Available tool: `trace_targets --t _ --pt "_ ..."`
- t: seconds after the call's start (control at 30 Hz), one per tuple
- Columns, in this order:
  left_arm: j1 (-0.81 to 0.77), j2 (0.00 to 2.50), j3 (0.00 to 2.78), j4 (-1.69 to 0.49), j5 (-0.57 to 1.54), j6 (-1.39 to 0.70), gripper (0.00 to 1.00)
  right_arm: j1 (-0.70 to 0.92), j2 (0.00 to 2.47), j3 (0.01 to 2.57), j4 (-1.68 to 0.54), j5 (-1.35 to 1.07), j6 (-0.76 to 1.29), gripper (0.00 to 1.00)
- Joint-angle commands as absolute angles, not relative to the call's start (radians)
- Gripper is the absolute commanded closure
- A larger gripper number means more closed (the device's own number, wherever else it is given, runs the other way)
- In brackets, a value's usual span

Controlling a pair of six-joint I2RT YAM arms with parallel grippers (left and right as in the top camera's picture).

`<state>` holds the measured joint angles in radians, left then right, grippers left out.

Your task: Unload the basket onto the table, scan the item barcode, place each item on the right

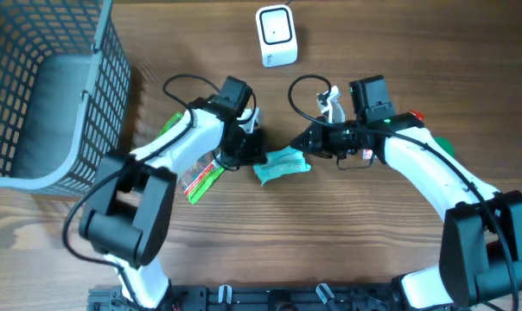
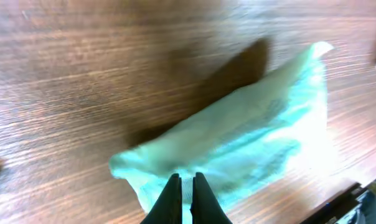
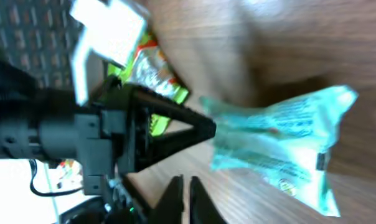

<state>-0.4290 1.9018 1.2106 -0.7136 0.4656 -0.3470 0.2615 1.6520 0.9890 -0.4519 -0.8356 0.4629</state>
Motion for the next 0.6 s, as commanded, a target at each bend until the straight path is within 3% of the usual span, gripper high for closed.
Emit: trace_targets --t 0.0,0.07,0.23,0.57 --pt "-0.422 1.856 1.235 -0.71 0.449 -0.356 0.96 0.311 1.64 0.99 -0.464 -0.862 0.498 0.96" --pt "-0.423 1.857 1.235 -0.684 0.452 -0.356 0.96 0.355 1.647 0.953 -0.443 -0.739 0.575 0.96" --pt "-0.427 1.908 1.234 -0.637 0.452 -0.352 0.96 0.411 1.659 0.888 -0.28 -0.712 0.685 0.96" --pt "-0.438 1.95 1.229 -0.617 0.452 -0.353 0.96 0.433 1.694 0.868 -0.2 -0.565 0.77 0.96"
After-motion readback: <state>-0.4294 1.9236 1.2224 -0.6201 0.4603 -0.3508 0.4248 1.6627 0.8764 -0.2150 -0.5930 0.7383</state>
